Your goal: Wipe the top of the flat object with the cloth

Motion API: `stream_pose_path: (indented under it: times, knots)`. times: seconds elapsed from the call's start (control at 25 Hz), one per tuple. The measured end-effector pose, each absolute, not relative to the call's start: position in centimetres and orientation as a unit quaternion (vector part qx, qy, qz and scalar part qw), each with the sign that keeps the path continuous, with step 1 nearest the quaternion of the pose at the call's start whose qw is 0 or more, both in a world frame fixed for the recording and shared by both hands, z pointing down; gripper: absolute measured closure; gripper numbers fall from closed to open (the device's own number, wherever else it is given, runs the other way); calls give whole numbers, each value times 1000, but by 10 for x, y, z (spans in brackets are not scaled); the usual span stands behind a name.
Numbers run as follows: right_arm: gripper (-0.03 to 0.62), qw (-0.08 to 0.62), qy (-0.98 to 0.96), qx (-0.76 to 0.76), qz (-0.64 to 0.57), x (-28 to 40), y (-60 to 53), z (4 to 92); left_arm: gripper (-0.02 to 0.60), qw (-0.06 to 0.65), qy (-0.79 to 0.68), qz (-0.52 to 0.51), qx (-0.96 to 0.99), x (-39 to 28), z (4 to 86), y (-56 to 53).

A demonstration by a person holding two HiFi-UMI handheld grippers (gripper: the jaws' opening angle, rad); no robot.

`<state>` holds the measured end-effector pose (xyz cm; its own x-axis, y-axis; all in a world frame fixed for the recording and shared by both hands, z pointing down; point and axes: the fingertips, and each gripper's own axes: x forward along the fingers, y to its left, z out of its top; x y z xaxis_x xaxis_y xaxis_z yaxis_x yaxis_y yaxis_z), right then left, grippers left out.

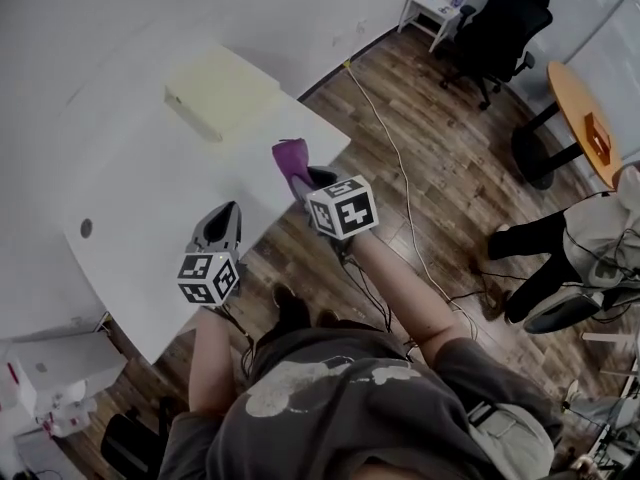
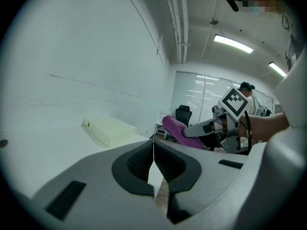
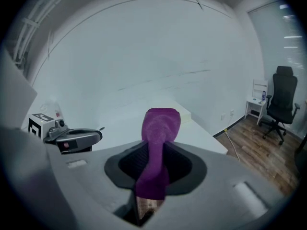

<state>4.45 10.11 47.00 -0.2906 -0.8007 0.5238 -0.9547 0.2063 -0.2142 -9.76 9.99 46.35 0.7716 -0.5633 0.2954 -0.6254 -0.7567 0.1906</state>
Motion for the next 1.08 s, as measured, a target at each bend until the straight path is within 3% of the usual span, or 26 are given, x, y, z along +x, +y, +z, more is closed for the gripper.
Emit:
stream_pose_path:
  times: [0.72, 1.08]
  knots:
    - [497, 161, -747, 594, 252, 27, 195, 463, 583, 139, -292, 106, 940, -118, 459, 176]
    - [497, 159, -746, 593, 256, -45, 188, 470, 583, 145, -291, 103, 940, -192, 465, 175]
